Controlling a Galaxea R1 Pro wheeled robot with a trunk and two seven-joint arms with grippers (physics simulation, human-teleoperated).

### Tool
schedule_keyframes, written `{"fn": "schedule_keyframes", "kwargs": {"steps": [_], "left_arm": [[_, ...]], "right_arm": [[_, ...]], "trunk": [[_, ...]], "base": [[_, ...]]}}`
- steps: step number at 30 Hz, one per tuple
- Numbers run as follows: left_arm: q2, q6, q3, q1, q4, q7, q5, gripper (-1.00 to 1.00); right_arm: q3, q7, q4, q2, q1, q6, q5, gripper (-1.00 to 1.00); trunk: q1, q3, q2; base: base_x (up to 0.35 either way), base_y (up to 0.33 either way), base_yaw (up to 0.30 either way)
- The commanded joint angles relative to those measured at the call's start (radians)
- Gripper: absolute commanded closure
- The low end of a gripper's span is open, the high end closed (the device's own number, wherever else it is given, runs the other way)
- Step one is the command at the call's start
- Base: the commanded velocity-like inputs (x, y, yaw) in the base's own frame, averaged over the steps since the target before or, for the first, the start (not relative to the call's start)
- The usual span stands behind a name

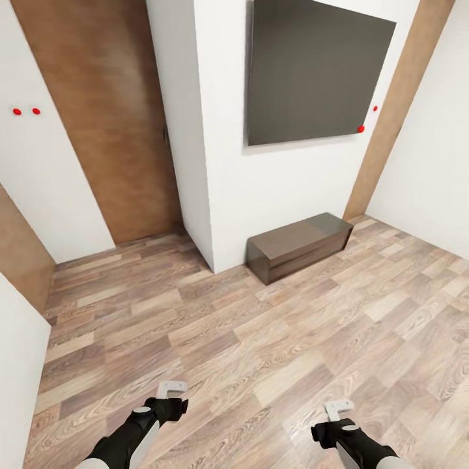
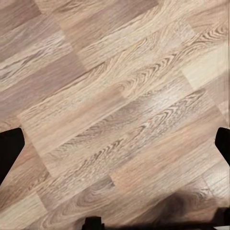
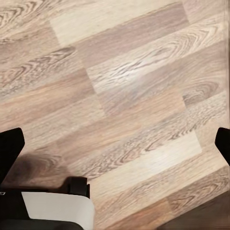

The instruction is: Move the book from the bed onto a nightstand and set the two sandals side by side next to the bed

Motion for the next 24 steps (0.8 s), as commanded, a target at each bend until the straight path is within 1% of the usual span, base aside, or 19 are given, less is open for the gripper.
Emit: {"fn": "schedule_keyframes", "kwargs": {"steps": [1, 24], "left_arm": [[0.001, 0.005, -0.006, 0.0, -0.002, 0.004, 0.01, -1.0], [0.001, 0.004, -0.006, 0.0, -0.002, 0.004, 0.01, -1.0]], "right_arm": [[0.008, -0.003, -0.002, 0.0, 0.0, 0.007, 0.002, -1.0], [0.008, -0.002, -0.002, 0.0, 0.0, 0.007, 0.002, -1.0]], "trunk": [[0.001, -0.002, -0.002], [0.001, -0.002, -0.002]], "base": [[0.053, 0.0, -0.281], [0.01, 0.0, -0.294]]}}
